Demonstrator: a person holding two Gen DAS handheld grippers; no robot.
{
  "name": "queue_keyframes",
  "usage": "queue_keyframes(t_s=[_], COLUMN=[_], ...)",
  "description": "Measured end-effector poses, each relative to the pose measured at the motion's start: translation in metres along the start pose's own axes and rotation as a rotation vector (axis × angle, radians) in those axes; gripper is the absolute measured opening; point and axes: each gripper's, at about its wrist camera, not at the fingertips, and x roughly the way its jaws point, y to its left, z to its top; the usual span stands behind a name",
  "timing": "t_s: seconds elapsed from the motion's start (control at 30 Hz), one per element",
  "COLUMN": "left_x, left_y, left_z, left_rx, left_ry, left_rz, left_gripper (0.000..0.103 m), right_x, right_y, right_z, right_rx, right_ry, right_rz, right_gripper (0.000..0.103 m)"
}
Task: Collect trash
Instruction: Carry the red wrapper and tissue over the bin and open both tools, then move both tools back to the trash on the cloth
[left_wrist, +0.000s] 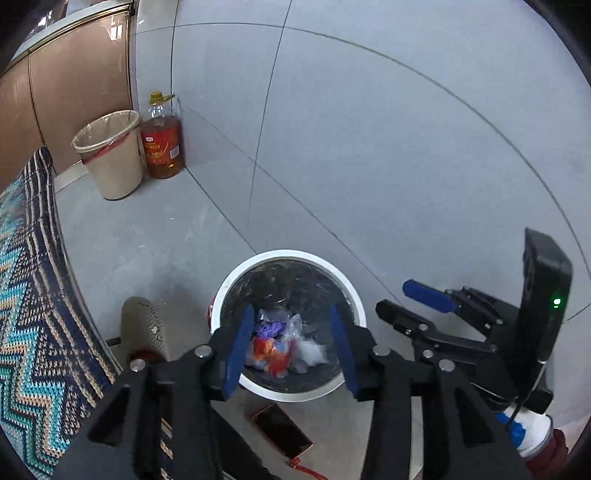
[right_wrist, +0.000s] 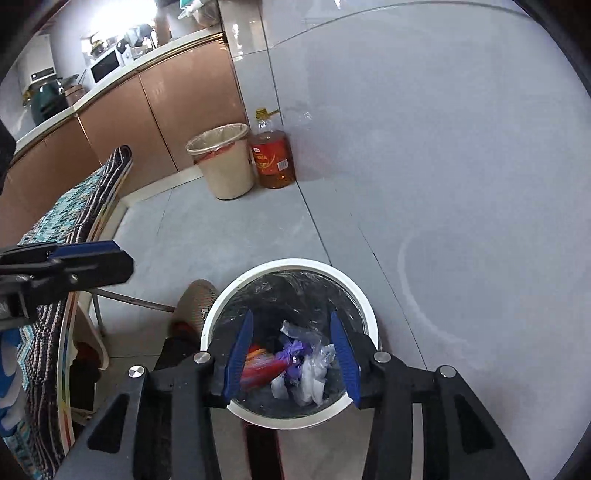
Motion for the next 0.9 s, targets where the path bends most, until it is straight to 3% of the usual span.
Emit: queue_keyframes(t_s=[0.2,0.43,0.57,0.9], left_x=[-0.035,-0.105,-0.15,-0.26], left_y=[0.011,0.025,0.036,0.088], left_z=[-0.005,-0.018,-0.032,-0.09], left_rx=[-0.025,-0.023,-0.034,-0.124], left_ry=[-0.093,-0.224,-0.276,-0.425], left_rz=[-0.012,0.009,0.038,0.163], left_gripper=[0.042,0.042,0.051,0.052], right_x=[-0.019,-0.068,-0.105,-0.177], right_y=[0.002,0.031,0.057,0.136], right_z=[0.0,0.022,0.031,0.042], right_rx=[0.004,-0.012,-0.051,-0.171], right_ry=[-0.025,-0.149,-0.231,-0.374], right_rz=[0.004,0.033,0.062,0.181], right_gripper=[0.045,0.051,0.054,0.057])
